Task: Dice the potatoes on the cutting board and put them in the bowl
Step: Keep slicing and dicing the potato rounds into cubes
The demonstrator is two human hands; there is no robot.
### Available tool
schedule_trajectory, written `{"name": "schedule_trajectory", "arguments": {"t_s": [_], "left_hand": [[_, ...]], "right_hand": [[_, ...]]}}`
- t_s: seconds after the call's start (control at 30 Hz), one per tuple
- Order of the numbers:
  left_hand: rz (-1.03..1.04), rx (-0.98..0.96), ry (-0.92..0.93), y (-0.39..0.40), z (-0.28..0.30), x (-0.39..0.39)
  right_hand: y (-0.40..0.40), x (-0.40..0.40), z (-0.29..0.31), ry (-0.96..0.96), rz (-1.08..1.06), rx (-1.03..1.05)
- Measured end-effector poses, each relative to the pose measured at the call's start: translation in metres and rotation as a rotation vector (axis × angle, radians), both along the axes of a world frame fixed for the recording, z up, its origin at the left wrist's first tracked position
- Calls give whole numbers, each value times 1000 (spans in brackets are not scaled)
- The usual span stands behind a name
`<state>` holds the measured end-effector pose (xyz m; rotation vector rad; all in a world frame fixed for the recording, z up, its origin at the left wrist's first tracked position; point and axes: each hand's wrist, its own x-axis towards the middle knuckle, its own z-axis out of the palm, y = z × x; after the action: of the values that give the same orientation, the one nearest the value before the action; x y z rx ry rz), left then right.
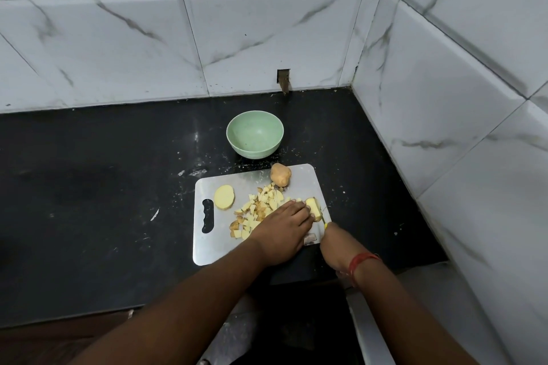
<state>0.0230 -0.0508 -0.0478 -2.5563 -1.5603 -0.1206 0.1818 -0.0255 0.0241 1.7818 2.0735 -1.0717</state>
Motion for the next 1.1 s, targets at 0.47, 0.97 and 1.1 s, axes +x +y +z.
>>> {"name": "schedule_trajectory", "arguments": {"t_s": [0.47, 0.97, 1.1], "left_hand": [[48, -64, -159, -1, -4, -2], [70, -101, -74, -10, -8, -5], [84, -67, -11, -8, -9, -3]], "right_hand": [[-19, 31, -7, -25, -23, 107], [7, -9, -5, -109, 32, 39], [-3, 6, -7, -51, 64, 34]]}}
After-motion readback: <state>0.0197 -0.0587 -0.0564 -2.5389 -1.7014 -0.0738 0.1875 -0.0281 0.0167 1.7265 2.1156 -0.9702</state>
